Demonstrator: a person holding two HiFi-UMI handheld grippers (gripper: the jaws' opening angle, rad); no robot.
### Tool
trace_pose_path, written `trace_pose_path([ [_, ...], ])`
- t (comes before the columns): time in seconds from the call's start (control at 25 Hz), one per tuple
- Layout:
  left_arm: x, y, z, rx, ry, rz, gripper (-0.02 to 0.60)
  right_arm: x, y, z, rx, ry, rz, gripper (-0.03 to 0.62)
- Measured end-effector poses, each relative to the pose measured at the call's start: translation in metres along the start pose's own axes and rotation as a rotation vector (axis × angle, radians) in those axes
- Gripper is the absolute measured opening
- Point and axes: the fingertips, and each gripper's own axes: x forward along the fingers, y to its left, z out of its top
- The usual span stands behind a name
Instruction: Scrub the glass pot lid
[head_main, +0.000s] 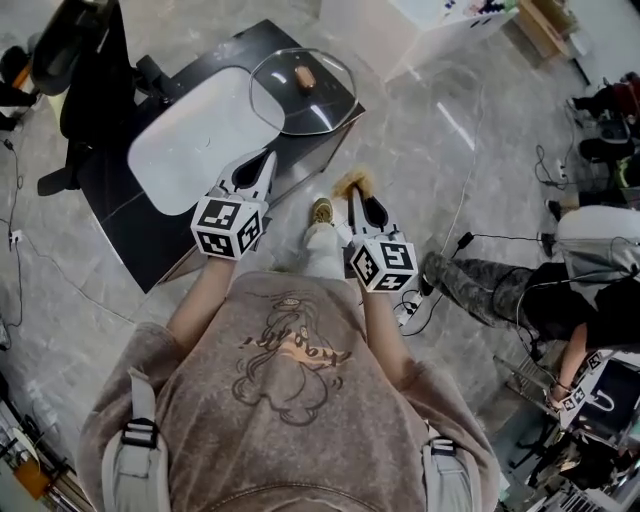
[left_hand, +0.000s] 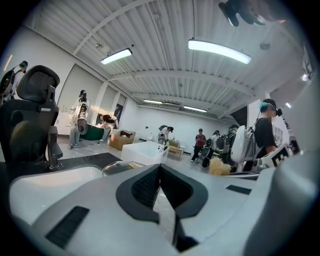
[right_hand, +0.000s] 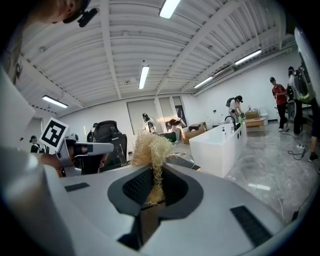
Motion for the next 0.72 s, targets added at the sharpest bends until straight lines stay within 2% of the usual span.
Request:
trace_pose_path([
  [0.36,0.084,0.026,0.02,-0.002,0.016,0.066,0.017,0.08,-0.056,0.042,-0.015,0.009,0.069,0.041],
  [0.56,0.132,0.023,0.031,-0.041,0.063,0.008,0.017,0.121,-0.089,0.069,-0.025,0.027,0.113,0.041],
  [0.72,0.167,0.035,0.042,-0.055,0.067,0.062,0.017,0.151,-0.112,0.086,-0.04,0.042,0.158,0.041],
])
